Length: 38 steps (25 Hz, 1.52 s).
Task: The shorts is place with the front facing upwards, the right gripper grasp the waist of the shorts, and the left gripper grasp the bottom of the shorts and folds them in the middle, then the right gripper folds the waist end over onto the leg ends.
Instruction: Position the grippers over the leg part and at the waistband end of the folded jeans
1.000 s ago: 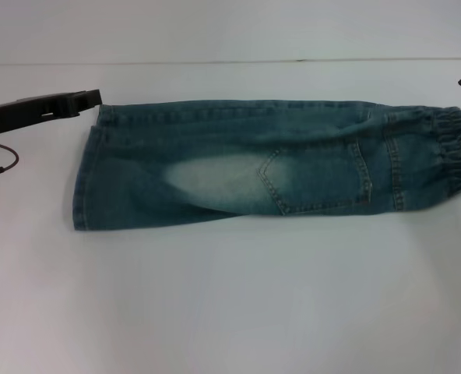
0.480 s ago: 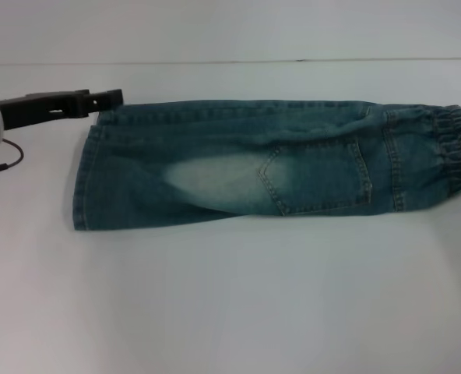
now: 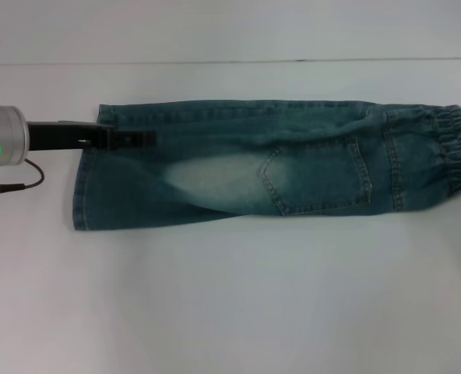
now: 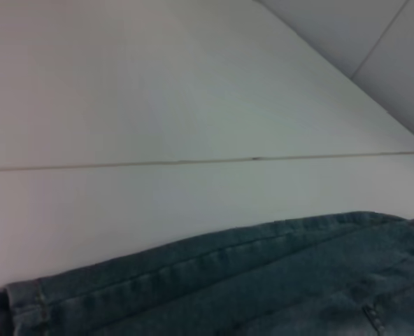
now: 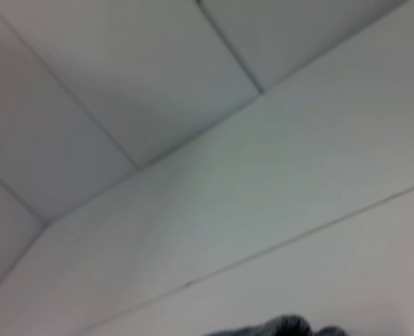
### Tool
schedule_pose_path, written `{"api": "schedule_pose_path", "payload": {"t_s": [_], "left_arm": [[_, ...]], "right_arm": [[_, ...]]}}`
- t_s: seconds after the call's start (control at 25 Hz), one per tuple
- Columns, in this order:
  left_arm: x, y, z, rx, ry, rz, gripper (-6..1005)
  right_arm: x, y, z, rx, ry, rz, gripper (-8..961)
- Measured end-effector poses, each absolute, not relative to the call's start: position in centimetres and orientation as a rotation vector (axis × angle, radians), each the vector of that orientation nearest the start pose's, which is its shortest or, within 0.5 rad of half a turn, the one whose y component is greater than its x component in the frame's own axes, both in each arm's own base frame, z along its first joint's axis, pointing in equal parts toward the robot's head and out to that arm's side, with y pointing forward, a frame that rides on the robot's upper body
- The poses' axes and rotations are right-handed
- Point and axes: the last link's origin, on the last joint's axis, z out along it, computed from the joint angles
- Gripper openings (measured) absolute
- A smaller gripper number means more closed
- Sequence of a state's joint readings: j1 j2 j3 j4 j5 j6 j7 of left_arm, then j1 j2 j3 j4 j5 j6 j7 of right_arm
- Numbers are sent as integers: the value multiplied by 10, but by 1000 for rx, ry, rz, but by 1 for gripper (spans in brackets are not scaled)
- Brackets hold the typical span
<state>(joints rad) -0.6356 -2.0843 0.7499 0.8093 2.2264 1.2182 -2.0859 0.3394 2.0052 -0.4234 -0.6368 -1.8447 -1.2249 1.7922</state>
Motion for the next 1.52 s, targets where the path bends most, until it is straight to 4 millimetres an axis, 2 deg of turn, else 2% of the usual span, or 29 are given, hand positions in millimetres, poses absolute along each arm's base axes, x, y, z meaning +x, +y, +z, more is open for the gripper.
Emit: {"api": "schedule_pose_path", "payload": {"t_s": [0.16,0.36,0.64,0.88,1.16,1.52], "left_arm": [[-249,398,18,-2383,-1255,-413,919],[-240,400,17,-2419,-1269,-393,923],[-236,401,3,-2426,-1235,-383,921],[-234,402,-5,-2425,-1207,-377,916],[-235,401,-6,-2424,-1199,-377,909],[-235,400,-7,-2427,-1197,-378,900]], "right_arm": [[378,324,83,-1860,1357,717,944],[365,344,73,-1924,1368,653,942],[359,363,68,-1897,1402,592,940],[353,370,63,-1924,1426,565,938],[353,374,63,-1890,1444,549,936],[347,379,55,-1896,1508,538,933]]}}
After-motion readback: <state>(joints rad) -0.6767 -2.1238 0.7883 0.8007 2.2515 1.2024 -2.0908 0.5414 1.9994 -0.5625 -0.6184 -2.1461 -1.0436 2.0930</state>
